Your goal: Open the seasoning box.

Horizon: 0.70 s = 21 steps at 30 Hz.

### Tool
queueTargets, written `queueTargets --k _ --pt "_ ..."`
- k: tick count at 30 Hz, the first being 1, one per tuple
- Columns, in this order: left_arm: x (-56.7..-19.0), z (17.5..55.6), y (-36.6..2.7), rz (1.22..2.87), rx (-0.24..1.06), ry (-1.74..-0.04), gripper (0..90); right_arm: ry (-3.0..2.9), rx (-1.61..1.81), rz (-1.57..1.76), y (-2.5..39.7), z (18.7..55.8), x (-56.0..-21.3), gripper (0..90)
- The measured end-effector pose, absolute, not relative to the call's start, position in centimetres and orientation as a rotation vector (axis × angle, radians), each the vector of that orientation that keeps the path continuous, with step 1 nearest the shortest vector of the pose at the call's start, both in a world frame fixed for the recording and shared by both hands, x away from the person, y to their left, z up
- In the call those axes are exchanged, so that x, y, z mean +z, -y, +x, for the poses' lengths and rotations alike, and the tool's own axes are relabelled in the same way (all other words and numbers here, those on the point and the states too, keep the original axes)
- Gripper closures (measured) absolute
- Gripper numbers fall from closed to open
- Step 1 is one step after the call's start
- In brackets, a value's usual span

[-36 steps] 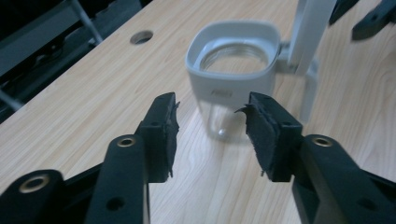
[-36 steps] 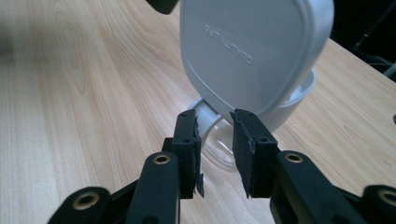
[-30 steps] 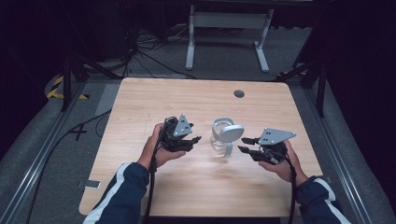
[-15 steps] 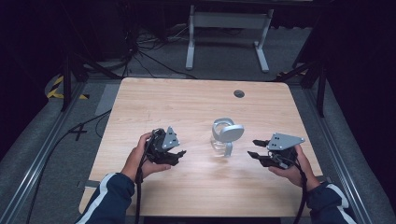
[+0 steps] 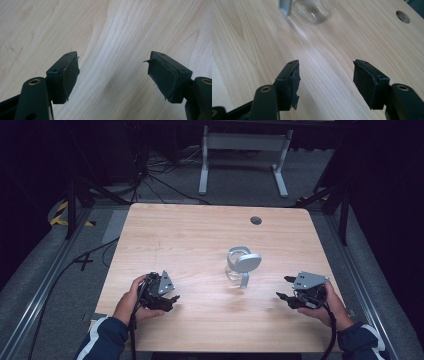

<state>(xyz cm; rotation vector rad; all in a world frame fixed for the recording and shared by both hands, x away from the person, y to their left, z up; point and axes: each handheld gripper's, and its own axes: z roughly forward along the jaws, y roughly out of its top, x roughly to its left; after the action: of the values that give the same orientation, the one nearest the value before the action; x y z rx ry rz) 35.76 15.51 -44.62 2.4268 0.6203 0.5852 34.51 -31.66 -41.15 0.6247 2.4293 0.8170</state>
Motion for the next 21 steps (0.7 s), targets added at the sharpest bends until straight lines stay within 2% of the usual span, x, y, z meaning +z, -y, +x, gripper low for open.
queueTargets --k 5,21 --pt "-45.7 35.0 -16.6 2.446 0.574 -0.655 24.7 -2.412 0.798 0.677 33.2 34.1 -41.9 34.5" --pt "-47.3 33.6 -20.6 2.298 0.454 -0.804 19.9 -2.414 0.868 0.866 38.9 31.7 -44.8 29.7"
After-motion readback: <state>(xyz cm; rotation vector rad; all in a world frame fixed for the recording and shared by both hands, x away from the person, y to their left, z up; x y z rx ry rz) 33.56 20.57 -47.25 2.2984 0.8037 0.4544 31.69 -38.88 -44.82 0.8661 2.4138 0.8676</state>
